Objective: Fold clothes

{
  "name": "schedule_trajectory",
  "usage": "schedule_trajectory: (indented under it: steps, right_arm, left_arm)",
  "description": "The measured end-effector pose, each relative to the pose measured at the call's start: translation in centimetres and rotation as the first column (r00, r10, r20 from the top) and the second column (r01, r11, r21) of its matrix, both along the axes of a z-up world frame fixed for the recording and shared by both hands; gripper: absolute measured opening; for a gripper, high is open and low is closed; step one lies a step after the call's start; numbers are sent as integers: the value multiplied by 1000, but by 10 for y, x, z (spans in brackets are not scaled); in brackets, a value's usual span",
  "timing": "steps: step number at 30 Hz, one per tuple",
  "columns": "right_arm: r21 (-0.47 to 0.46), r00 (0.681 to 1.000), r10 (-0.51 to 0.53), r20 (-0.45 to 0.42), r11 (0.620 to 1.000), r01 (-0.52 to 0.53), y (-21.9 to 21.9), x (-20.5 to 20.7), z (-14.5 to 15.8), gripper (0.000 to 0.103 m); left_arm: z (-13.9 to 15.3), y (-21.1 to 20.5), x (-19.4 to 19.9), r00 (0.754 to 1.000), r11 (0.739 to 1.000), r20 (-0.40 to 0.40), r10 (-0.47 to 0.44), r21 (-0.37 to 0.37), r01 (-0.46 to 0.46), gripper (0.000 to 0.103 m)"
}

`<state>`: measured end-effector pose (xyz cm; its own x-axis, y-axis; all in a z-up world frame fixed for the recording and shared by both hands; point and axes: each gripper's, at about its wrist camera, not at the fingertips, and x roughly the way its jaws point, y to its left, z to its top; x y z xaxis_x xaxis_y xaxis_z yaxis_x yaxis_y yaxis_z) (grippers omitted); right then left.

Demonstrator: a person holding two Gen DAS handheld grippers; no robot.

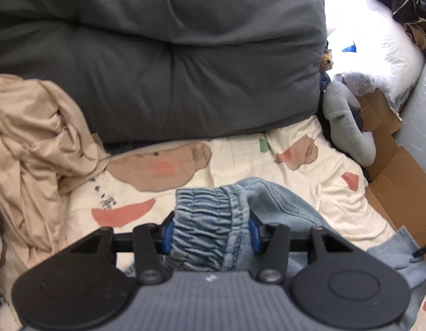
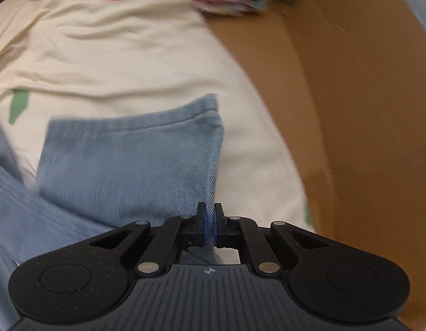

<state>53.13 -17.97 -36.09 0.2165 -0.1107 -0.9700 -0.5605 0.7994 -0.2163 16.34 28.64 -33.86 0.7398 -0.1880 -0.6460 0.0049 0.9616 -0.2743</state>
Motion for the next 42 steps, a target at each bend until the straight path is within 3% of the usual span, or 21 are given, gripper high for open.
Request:
schedule_trajectory:
  steps: [10, 26, 34, 42]
  right_arm:
    - [-79, 985, -161, 60, 983, 166, -95, -18, 38, 2]
    - [-149, 933, -348, 95, 921, 359, -201, -97, 104, 2]
    - [-154, 911, -404, 80, 898, 412, -218, -129, 132, 2]
    - [-146, 906, -419, 52, 895, 422, -216, -142, 127, 2]
  left_arm:
    - [10, -9, 11, 998, 999, 47, -35, 18, 34, 53]
    - [23, -8, 20, 993, 999, 112, -32, 9, 31, 52]
    - [39, -9, 27, 985, 1000, 170, -27, -9, 29, 51]
    - [38, -18, 38, 985, 1000, 170, -29, -5, 30, 51]
